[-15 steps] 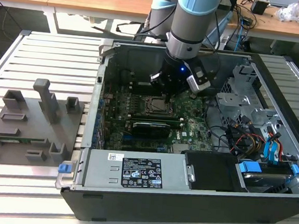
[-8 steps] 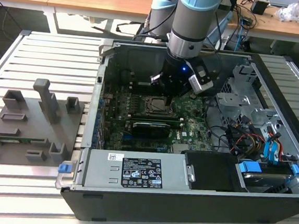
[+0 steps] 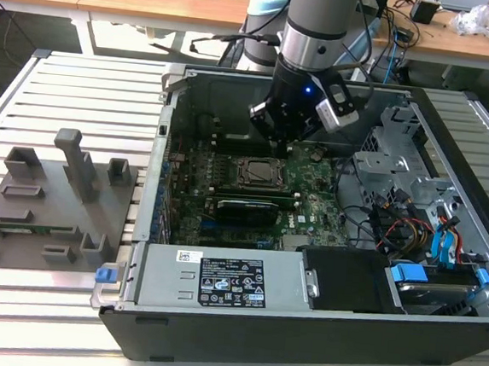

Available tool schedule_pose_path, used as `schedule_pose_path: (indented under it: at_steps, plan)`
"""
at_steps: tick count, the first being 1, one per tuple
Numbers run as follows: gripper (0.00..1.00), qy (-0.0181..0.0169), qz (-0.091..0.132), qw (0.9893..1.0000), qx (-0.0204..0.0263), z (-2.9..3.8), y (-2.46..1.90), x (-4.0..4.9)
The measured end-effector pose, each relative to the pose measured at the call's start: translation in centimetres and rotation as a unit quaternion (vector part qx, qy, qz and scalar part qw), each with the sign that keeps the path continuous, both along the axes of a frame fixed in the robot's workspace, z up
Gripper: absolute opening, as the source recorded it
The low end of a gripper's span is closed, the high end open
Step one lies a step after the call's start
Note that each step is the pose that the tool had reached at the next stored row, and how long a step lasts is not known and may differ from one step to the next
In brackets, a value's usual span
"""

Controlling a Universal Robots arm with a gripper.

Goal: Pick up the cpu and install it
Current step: 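Install the second cpu locking lever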

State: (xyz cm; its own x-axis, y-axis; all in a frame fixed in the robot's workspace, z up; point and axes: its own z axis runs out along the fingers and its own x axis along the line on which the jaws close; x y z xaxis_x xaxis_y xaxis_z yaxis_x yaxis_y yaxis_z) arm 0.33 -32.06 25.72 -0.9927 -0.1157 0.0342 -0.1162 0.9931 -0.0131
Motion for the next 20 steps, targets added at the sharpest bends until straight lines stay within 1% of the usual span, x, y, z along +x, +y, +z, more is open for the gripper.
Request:
schedule_pose_path:
  at_steps: [4, 5, 6, 8, 11, 12, 13, 14, 15, 17, 19, 20]
  plan:
    - [0.11, 0.0, 0.0, 1.0, -0.0001, 0.14, -0.03, 0.0]
    - [0.11, 0.0, 0.0, 1.0, -0.0001, 0.14, -0.14, 0.0]
    - [0.11, 0.0, 0.0, 1.0, 0.0, 0.13, -0.36, 0.0]
    - [0.11, 0.0, 0.0, 1.0, -0.0001, 0.14, -0.95, 0.0]
    - [0.11, 0.0, 0.0, 1.0, 0.0, 0.13, -3.12, 0.0]
    - [0.11, 0.0, 0.0, 1.0, 0.0002, 0.12, -3.6, 0.0]
    - [0.11, 0.0, 0.0, 1.0, 0.0018, 0.11, -3.9, 0.0]
    - [0.11, 0.0, 0.0, 1.0, 0.0056, 0.09, -4.08, -0.01]
    - [0.11, 0.0, 0.0, 0.9999, 0.0138, 0.07, -4.33, -0.03]
    - [0.11, 0.0, 0.0, 0.9997, 0.0252, 0.06, -4.68, -0.05]
    - [0.11, 0.0, 0.0, 0.9993, 0.0364, 0.02, -5.12, -0.09]
    - [0.11, 0.0, 0.0, 0.9992, 0.0394, -0.01, -5.31, -0.13]
